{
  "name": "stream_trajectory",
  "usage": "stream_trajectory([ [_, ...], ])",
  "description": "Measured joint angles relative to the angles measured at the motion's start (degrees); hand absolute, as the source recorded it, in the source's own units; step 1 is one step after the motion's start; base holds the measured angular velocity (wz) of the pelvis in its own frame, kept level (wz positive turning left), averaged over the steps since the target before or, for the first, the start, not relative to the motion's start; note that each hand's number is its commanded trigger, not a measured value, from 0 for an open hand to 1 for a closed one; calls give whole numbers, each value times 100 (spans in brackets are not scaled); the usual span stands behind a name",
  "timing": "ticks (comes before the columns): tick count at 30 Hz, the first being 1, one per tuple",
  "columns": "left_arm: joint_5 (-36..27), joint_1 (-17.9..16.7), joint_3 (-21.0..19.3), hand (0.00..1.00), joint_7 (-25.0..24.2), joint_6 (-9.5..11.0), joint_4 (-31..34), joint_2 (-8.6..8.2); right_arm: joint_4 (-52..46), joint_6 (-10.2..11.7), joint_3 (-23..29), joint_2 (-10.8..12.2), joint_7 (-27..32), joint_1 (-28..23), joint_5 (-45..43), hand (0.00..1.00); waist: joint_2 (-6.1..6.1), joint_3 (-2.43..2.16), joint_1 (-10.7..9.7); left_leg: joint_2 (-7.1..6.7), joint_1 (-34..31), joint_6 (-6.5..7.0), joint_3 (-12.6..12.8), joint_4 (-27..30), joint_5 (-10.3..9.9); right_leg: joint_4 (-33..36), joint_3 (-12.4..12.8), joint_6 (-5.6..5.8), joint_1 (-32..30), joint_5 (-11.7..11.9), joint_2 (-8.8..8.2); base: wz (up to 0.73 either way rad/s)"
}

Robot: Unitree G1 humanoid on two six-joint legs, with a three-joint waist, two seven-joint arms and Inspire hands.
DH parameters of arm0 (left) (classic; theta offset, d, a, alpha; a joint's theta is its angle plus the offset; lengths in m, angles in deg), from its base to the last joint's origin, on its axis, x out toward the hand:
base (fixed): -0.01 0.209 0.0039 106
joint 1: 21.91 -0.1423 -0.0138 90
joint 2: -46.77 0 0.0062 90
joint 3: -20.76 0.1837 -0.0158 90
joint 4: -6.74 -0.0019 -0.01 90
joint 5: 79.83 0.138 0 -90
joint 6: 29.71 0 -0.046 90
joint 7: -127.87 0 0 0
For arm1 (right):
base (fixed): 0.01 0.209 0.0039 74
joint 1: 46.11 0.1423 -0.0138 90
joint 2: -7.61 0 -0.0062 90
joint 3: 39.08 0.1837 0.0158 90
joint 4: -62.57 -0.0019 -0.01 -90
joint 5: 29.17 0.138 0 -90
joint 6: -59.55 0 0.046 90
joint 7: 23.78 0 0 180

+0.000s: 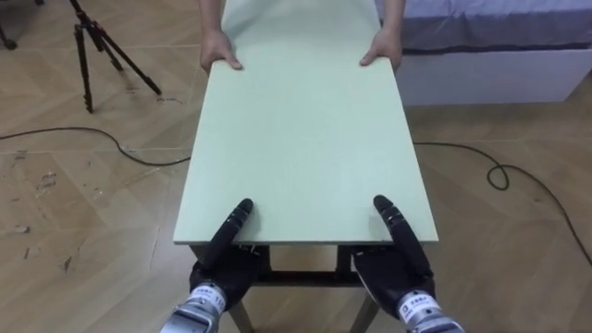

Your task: Move table with human

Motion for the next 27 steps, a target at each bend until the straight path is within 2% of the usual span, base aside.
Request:
stream_trajectory([
  [3,21,-4,7,100,10,-12,7,-12,0,101,-40,13,52,0,-21,100,-2,-1,9,-2,3,0,0,-1,0,-2,-1,0,6,0,-2,0],
  [21,459,-15,-22,100,115,37,100,-56,-28,102,-18,25,113,27,-104,100,-4,-5,-11,-11,-5,2,12,2,1,0,-11,6,17,5,-17,0],
  [27,739,-318,-23,100,118,-5,807,-77,-538,70,38,-29,151,23,-153,100,-14,-11,-28,-1,31,2,86,-2,1,55,24,5,25,4,-7,-7],
])
